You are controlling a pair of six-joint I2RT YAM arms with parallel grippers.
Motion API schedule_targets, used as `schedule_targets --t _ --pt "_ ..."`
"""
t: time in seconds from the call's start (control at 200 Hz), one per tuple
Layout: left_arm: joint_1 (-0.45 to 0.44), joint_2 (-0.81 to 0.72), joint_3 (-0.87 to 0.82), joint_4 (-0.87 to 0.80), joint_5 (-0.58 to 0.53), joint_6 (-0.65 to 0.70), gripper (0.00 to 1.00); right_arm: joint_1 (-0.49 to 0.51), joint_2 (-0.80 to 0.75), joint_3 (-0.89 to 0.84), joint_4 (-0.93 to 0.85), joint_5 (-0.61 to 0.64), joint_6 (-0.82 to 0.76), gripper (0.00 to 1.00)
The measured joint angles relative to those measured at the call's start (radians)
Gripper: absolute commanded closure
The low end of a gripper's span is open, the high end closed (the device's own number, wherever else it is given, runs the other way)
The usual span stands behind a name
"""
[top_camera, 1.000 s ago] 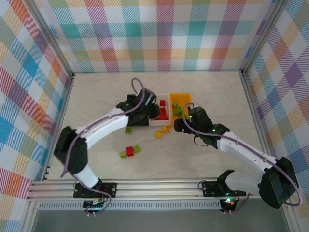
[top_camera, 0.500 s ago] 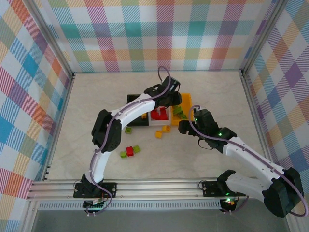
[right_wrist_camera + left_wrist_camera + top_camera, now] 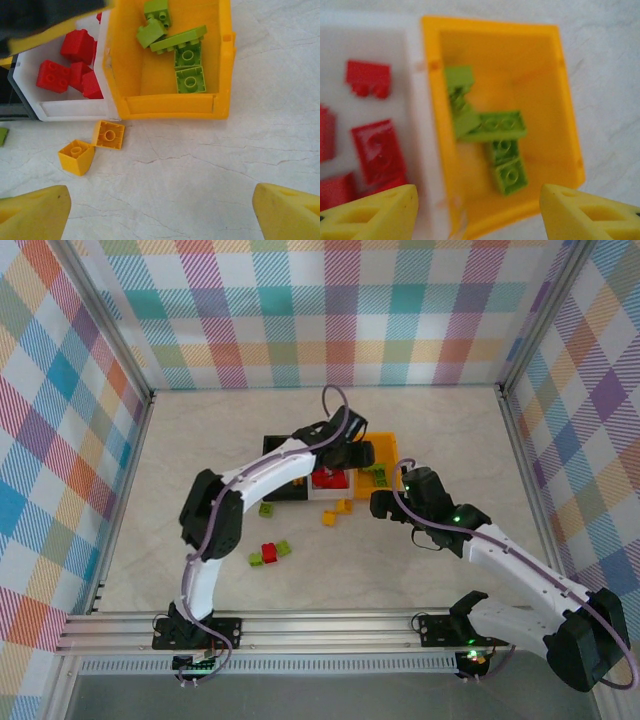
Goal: Sort the legos into containers by color
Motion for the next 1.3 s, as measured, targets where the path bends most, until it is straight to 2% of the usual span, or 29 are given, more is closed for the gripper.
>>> schedule_targets --t 0.235,0.35,0.47,0.6,0.755,0.91,1.025,1.1,1.3 --pt "0.038 -0.386 -0.441 0.076 -0.008 -0.006 0.33 0.0 0.053 0.0 0.023 -0.055 -0.011 0.09" --pt "0.1 -0.577 -0.684 0.094 -0.008 -0.02 0.32 0.002 0.084 0.0 0.042 -0.071 -0.011 0.09" --pt "0.166 -0.689 -0.844 0.072 -0.018 -0.027 0.33 0.006 0.108 0.0 0.066 -0.08 -0.011 0.09" --pt "0.205 -0.736 -0.949 0.06 -0.018 -0.03 0.33 0.007 0.124 0.0 0.076 -0.087 -0.011 0.09" --pt "0.21 -0.842 -1.056 0.028 -0.019 -0.048 0.31 0.007 0.124 0.0 0.077 -0.087 -0.011 0.09" --pt "0.21 -0.97 -1.108 -0.035 -0.026 -0.071 0.42 0.007 0.124 0.0 0.08 -0.087 -0.011 0.09" --pt "0.21 -1.082 -1.147 -0.089 -0.027 -0.093 0.43 0.007 0.124 0.0 0.091 -0.087 -0.011 0.08" --pt "0.21 -1.138 -1.165 -0.13 -0.026 -0.108 0.36 0.007 0.124 0.0 0.097 -0.088 -0.011 0.09" --pt "0.206 -1.154 -1.26 -0.134 0.019 -0.134 0.35 0.007 0.124 -0.009 0.115 -0.087 -0.011 0.08"
